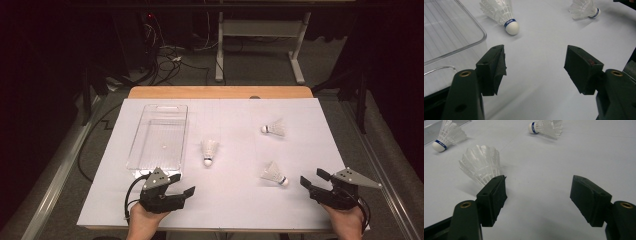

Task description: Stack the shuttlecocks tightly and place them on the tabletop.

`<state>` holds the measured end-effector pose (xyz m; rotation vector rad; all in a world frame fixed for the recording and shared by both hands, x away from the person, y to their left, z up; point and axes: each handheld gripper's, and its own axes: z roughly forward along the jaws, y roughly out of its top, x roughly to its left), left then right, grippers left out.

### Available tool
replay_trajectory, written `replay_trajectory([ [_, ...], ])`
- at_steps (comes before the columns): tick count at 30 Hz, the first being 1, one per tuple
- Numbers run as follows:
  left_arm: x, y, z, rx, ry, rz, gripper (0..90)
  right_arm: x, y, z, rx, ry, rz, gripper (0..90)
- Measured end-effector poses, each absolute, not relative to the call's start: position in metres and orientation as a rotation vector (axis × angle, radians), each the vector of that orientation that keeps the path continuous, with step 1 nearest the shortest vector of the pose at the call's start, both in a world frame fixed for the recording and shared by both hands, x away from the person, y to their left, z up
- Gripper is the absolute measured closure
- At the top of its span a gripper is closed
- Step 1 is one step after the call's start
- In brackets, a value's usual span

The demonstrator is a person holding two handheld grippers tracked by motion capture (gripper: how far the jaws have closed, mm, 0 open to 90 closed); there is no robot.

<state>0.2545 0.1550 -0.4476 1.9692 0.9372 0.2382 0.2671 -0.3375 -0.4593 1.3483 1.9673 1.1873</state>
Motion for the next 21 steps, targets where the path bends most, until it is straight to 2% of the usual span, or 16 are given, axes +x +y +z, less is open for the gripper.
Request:
replay_trajectory([
  [21, 0.265, 0.133, -0.443, 1.986, 0.924, 0.211, 34.7, 0.267, -0.337, -0.459, 1.344, 1.969, 1.189, 29.3],
])
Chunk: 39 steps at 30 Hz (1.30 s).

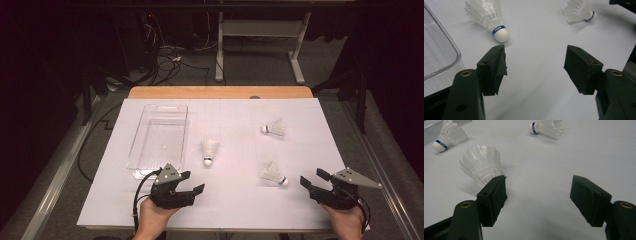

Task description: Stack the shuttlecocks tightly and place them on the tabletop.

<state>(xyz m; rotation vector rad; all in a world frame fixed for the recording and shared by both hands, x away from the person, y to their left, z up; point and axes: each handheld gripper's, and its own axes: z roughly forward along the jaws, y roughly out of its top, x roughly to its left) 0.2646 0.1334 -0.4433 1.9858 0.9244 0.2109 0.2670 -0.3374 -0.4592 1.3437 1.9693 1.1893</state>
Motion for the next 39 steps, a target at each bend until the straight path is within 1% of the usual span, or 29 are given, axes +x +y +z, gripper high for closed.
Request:
replay_trajectory([
  [7, 0.271, 0.126, -0.441, 1.999, 0.936, 0.223, 34.8, 0.267, -0.337, -0.459, 1.346, 1.969, 1.189, 29.5],
  [13, 0.276, 0.121, -0.440, 1.997, 0.968, 0.236, 32.0, 0.267, -0.338, -0.459, 1.347, 1.967, 1.189, 29.5],
  [17, 0.279, 0.120, -0.441, 2.008, 0.985, 0.247, 32.6, 0.267, -0.338, -0.459, 1.344, 1.968, 1.189, 29.5],
  [25, 0.284, 0.118, -0.438, 2.000, 0.999, 0.227, 33.0, 0.267, -0.338, -0.459, 1.339, 1.970, 1.184, 29.6],
  [32, 0.288, 0.114, -0.436, 2.028, 0.993, 0.243, 33.9, 0.267, -0.338, -0.459, 1.340, 1.973, 1.184, 29.6],
  [39, 0.294, 0.110, -0.432, 2.050, 1.007, 0.204, 33.2, 0.267, -0.338, -0.459, 1.343, 1.973, 1.183, 29.6],
])
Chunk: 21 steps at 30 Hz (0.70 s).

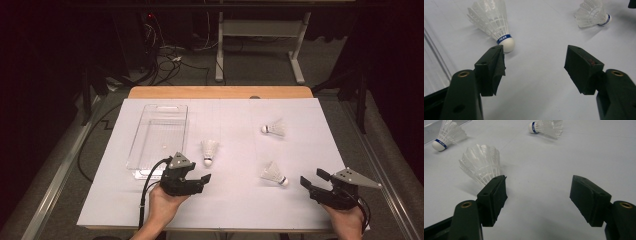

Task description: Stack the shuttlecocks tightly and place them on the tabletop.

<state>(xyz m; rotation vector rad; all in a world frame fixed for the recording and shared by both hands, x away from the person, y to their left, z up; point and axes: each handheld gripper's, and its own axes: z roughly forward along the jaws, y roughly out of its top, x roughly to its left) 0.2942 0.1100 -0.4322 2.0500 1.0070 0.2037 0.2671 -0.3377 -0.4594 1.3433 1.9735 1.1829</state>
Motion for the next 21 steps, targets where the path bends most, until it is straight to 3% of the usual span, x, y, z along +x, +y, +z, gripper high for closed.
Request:
replay_trajectory([
  [21, 0.310, 0.105, -0.420, 2.073, 1.032, 0.213, 33.2, 0.272, -0.340, -0.463, 1.380, 1.996, 1.167, 29.5],
])
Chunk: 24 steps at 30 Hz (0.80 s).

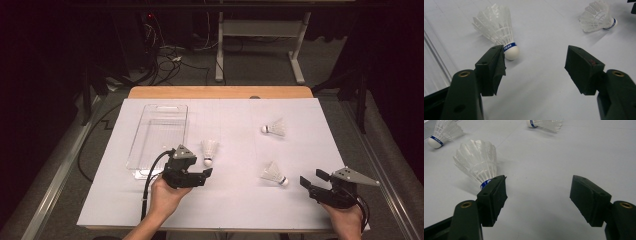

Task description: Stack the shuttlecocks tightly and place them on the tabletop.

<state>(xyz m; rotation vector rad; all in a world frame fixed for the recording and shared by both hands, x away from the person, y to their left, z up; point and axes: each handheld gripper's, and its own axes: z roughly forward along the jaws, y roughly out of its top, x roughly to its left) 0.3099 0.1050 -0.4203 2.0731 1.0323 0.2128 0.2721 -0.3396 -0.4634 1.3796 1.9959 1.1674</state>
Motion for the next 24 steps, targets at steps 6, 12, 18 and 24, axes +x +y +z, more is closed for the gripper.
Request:
replay_trajectory([
  [6, 0.315, 0.103, -0.418, 2.097, 1.022, 0.213, 33.3, 0.271, -0.339, -0.462, 1.366, 1.997, 1.200, 28.6],
  [12, 0.322, 0.102, -0.417, 2.092, 1.025, 0.190, 34.9, 0.272, -0.339, -0.463, 1.365, 2.003, 1.191, 28.7],
  [18, 0.329, 0.099, -0.413, 2.095, 1.027, 0.192, 36.8, 0.272, -0.339, -0.463, 1.375, 2.007, 1.184, 28.8],
  [24, 0.337, 0.098, -0.410, 2.108, 1.038, 0.203, 36.2, 0.272, -0.339, -0.463, 1.375, 2.005, 1.184, 28.9],
])
